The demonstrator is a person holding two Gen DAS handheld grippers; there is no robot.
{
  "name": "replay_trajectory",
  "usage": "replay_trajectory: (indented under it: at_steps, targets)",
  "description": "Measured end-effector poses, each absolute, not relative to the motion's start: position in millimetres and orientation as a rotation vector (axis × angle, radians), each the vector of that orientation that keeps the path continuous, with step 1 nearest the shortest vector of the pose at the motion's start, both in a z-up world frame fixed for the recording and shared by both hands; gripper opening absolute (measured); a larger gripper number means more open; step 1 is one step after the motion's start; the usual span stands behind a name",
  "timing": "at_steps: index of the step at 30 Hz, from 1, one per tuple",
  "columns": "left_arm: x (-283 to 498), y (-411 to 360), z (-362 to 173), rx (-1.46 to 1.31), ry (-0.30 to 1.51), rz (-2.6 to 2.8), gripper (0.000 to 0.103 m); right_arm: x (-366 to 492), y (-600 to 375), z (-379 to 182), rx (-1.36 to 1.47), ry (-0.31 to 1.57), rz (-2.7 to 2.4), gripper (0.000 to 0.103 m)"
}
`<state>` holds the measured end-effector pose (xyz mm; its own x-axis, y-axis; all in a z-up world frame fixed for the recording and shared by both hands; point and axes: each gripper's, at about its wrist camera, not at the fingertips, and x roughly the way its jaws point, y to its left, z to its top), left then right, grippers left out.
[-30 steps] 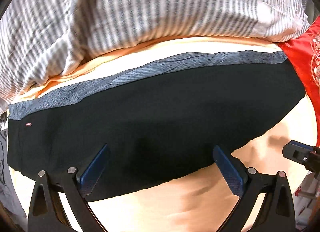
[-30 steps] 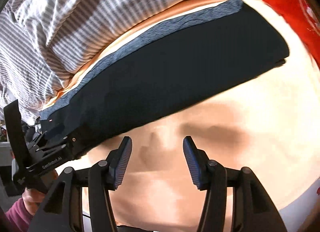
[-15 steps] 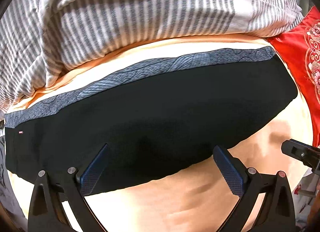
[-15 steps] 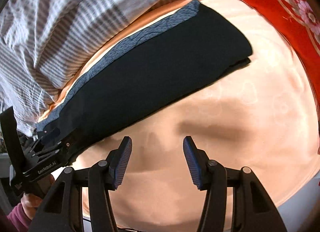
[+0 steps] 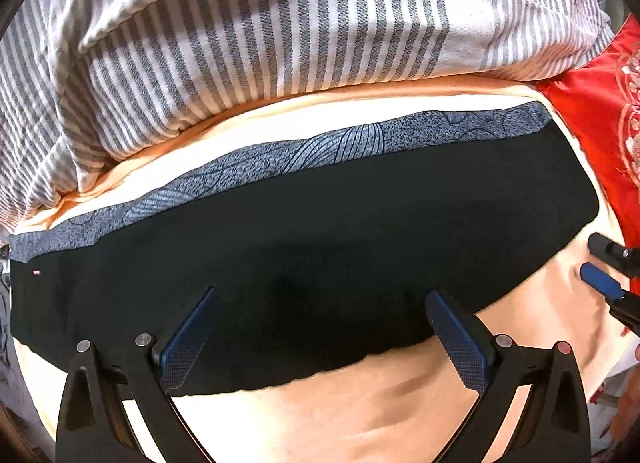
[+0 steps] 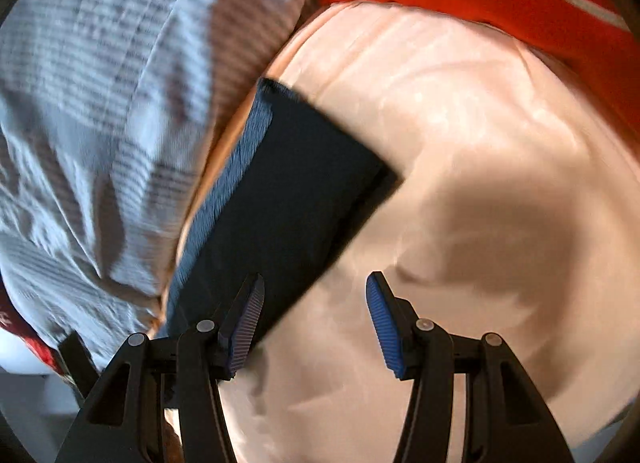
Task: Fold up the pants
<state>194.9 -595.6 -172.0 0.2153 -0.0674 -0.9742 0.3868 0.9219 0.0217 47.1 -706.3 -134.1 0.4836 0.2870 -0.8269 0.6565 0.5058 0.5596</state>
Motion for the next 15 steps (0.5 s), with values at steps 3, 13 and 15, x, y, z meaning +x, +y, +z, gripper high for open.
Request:
replay_trajectory:
  at_steps: [3,13,15]
  targets:
    - [199.5,-599.2,-178.1,0.278,1.328,-0.299,0.103,56.3,-713.0,-146.0,1.077,1.071,-0.282,0.057]
    - [217.8,-611.5,-182.1,0.265,1.309,-0.245,0.103,57.3,-726.3,-159.4,1.141,0.993,-0.267,0.057]
    - [220.7,-609.6,-183.6,0.268,1.304,-0.239,0.103,58.1,-729.1,-162.5,1.163,0.980,-0.254,0.058]
